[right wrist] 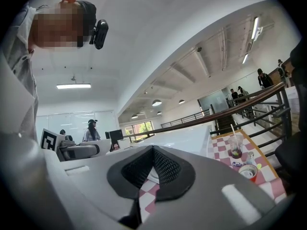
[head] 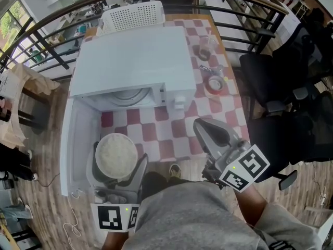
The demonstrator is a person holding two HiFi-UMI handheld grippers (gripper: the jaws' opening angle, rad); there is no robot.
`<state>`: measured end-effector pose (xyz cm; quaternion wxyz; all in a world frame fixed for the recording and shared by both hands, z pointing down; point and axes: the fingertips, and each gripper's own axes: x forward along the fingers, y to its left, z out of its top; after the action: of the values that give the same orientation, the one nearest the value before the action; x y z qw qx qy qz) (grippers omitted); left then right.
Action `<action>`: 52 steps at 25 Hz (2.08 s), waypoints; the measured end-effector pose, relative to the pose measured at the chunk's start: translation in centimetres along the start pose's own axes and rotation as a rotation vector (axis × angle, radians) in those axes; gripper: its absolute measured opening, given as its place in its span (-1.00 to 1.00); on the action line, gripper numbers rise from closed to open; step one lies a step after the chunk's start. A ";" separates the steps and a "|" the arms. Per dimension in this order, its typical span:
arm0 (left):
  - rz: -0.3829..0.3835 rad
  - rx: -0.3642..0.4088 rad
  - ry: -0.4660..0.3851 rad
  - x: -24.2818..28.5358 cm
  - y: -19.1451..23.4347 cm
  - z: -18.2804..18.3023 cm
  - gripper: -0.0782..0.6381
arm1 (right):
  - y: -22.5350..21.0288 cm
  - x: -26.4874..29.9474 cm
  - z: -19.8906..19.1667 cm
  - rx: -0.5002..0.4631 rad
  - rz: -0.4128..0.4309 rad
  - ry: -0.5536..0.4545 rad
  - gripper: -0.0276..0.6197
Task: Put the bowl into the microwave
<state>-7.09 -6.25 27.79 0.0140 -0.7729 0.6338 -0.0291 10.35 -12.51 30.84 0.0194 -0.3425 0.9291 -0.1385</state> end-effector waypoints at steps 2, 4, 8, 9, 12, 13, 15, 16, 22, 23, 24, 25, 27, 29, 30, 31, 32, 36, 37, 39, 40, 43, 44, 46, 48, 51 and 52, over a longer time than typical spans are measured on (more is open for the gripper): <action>0.001 0.003 -0.001 -0.1 0.0 0.1 0.63 | 0.1 0.0 -0.1 0.001 0.004 0.000 -0.91; 0.004 0.007 -0.004 -0.3 0.1 0.3 0.63 | 0.3 0.0 -0.1 0.000 0.006 -0.001 -0.91; 0.010 0.010 -0.010 -0.5 0.2 0.5 0.64 | 0.4 -0.1 -0.1 0.001 0.008 -0.005 -0.91; 0.010 0.011 -0.012 -0.6 0.2 0.5 0.64 | 0.5 -0.1 -0.1 0.001 0.009 -0.005 -0.91; 0.011 0.010 -0.016 -0.9 0.3 0.6 0.63 | 0.9 -0.1 -0.2 -0.003 0.013 0.000 -0.91; 0.011 0.008 -0.017 -0.9 0.4 0.6 0.64 | 1.1 0.0 -0.2 -0.005 0.014 0.002 -0.91; 0.014 0.004 -0.019 -1.2 0.5 0.7 0.63 | 1.3 0.1 -0.2 -0.010 0.015 0.002 -0.91; 0.017 0.003 -0.019 -1.3 0.6 0.7 0.63 | 1.4 0.1 -0.1 -0.012 0.017 0.002 -0.91; 0.022 0.002 -0.023 -1.8 0.6 0.7 0.63 | 1.8 -0.1 -0.2 -0.018 0.021 0.003 -0.91; 0.022 0.002 -0.024 -1.8 0.6 0.7 0.63 | 1.8 -0.1 -0.2 -0.018 0.022 0.003 -0.91; 0.023 0.002 -0.026 -1.8 0.6 0.8 0.64 | 1.9 0.0 -0.2 -0.018 0.023 0.004 -0.91; 0.024 0.002 -0.028 -1.9 0.6 0.9 0.63 | 1.9 0.0 -0.1 -0.018 0.025 0.003 -0.91; 0.023 0.004 -0.032 -1.8 0.6 1.0 0.64 | 2.1 0.1 -0.1 -0.020 0.029 0.001 -0.91; 0.024 0.006 -0.033 -1.8 0.6 1.0 0.63 | 2.2 0.2 -0.1 -0.021 0.032 -0.001 -0.91; 0.026 0.006 -0.032 -1.9 0.7 1.0 0.63 | 2.2 0.3 -0.1 -0.021 0.033 -0.002 -0.91; 0.028 0.006 -0.032 -1.9 0.8 1.0 0.63 | 2.3 0.3 -0.1 -0.019 0.034 -0.003 -0.91; 0.030 0.005 -0.030 -1.9 1.0 1.0 0.64 | 2.4 0.4 -0.1 -0.018 0.034 -0.002 -0.91; 0.023 0.004 -0.027 -1.6 1.3 0.9 0.63 | 2.2 0.7 -0.1 -0.020 0.029 0.001 -0.91; 0.019 0.003 -0.026 -1.4 1.4 0.8 0.63 | 2.2 0.8 -0.1 -0.021 0.028 0.001 -0.91; 0.010 -0.002 -0.023 -1.1 1.6 0.5 0.64 | 2.2 1.3 -0.1 -0.025 0.023 0.004 -0.91; 0.005 -0.005 -0.020 -0.9 1.7 0.4 0.63 | 2.2 1.5 -0.1 -0.026 0.020 0.006 -0.91; -0.010 -0.015 -0.012 -0.2 2.3 -0.1 0.63 | 2.1 2.3 -0.2 -0.026 0.006 0.014 -0.91; -0.015 -0.019 -0.010 0.1 2.5 -0.2 0.63 | 2.0 2.6 -0.3 -0.026 0.001 0.018 -0.91; -0.023 -0.025 -0.007 0.7 3.1 -0.4 0.63 | 2.1 3.1 -0.4 -0.025 -0.008 0.027 -0.91; -0.033 -0.033 -0.001 1.3 3.7 -0.8 0.63 | 2.2 3.7 -0.6 -0.024 -0.017 0.038 -0.91; -0.046 -0.043 0.011 2.2 4.5 -1.4 0.63 | 2.3 4.8 -0.9 -0.018 -0.029 0.053 -0.91; -0.048 -0.044 0.016 2.5 4.8 -1.6 0.63 | 2.4 5.2 -1.0 -0.017 -0.030 0.056 -0.91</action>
<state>-11.41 -9.59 29.18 -0.0088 -0.7878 0.6155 -0.0216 4.70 -13.87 31.47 -0.0117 -0.3525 0.9252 -0.1402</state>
